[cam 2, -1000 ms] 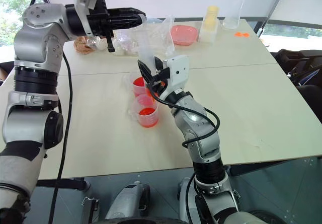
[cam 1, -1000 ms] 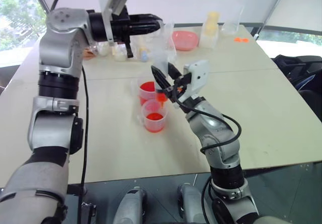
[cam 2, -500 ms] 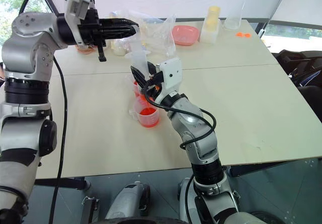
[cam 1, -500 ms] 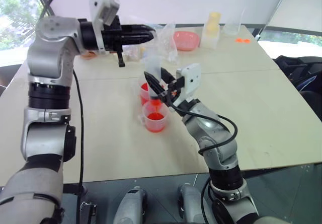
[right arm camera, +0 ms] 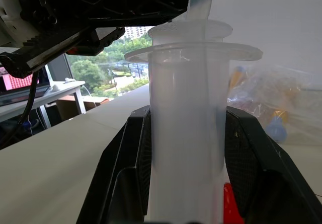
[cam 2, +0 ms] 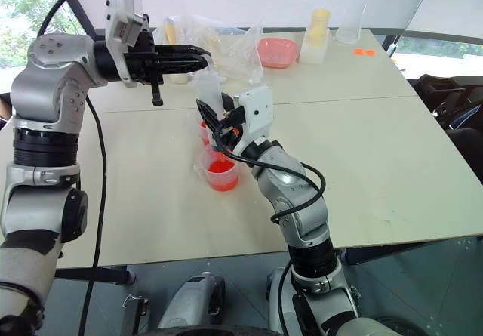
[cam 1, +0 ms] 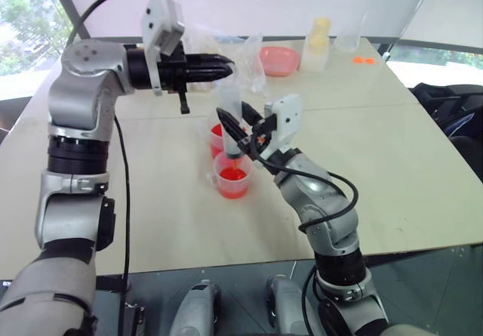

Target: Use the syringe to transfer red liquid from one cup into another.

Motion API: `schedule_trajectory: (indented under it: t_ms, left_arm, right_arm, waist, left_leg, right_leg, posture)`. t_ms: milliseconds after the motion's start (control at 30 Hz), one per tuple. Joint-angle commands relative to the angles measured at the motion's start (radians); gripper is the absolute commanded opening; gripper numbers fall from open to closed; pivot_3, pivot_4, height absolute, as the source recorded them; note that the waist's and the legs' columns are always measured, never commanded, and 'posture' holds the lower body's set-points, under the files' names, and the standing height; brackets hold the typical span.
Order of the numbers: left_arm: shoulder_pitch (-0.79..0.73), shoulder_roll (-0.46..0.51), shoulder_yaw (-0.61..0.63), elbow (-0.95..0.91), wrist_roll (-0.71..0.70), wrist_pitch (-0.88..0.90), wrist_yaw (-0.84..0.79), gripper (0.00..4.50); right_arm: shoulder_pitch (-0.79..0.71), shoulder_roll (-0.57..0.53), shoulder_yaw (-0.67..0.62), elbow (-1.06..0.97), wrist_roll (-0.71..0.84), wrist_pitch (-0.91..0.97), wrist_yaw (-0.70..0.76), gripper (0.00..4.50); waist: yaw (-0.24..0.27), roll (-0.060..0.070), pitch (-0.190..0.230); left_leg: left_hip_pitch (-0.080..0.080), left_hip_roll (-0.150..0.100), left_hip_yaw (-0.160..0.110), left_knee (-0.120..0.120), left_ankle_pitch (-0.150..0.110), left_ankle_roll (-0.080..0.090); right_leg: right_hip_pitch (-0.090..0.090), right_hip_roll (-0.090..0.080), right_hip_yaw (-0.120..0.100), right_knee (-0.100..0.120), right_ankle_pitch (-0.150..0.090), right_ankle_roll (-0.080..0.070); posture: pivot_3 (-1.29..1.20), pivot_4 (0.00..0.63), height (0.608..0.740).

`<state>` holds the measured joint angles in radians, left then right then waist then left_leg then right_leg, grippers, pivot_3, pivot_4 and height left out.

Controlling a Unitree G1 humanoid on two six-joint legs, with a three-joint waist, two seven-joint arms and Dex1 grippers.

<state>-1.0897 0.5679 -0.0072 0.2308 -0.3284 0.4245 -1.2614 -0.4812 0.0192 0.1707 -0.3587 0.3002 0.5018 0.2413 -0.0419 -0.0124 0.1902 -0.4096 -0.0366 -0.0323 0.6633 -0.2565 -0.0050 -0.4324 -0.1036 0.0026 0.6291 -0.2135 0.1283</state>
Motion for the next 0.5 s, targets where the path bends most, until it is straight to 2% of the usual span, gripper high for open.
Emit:
schedule_trajectory:
  t_ms: [33,100,233,400,500]
  left_arm:
    - [0.034,-0.030,-0.087,-0.040,-0.047,0.033,-0.107,0.38]
    - [0.022,-0.028,-0.076,-0.028,-0.053,0.039,-0.106,1.10]
    - [-0.012,-0.012,-0.041,0.015,-0.063,0.058,-0.089,3.03]
    - [-0.042,0.052,0.028,0.070,-0.102,0.095,-0.085,3.03]
    - [-0.055,0.095,0.090,0.090,-0.142,0.135,-0.058,3.03]
  right_arm:
    - [-0.101,0.022,-0.045,-0.110,0.023,-0.044,-0.021,1.47]
    - [-0.102,0.022,-0.046,-0.113,0.026,-0.038,-0.019,1.47]
    - [-0.105,0.020,-0.049,-0.120,0.032,-0.026,-0.016,1.47]
    - [-0.102,0.004,-0.057,-0.143,0.056,0.001,-0.010,1.47]
    - [-0.116,0.005,-0.108,-0.168,0.123,0.062,-0.025,1.47]
  waist:
    - [0.000,0.000,0.000]
    - [0.001,0.000,0.000]
    - [0.000,0.000,0.000]
    - [-0.003,0.000,0.000]
    - [-0.002,0.000,0.000]
  left_leg:
    - [0.000,0.000,0.000,0.000,0.000,0.000]
    - [0.000,0.000,0.000,0.000,0.000,0.000]
    - [0.000,0.000,0.000,0.000,0.000,0.000]
    - [0.000,0.000,0.000,0.000,0.000,0.000]
    - [0.001,0.001,0.000,0.000,0.000,0.000]
  right_leg:
    - [0.000,0.000,0.000,0.000,0.000,0.000]
    - [0.000,0.000,0.000,0.000,0.000,0.000]
    - [0.000,0.000,0.000,0.000,0.000,0.000]
    - [0.000,0.000,0.000,0.000,0.000,0.000]
    - [0.000,0.001,0.000,0.000,0.000,0.000]
  posture:
    - [0.00,0.150,0.740]
    - [0.00,0.150,0.740]
    - [0.00,0.150,0.740]
    - [0.00,0.150,0.740]
    - [0.00,0.150,0.740]
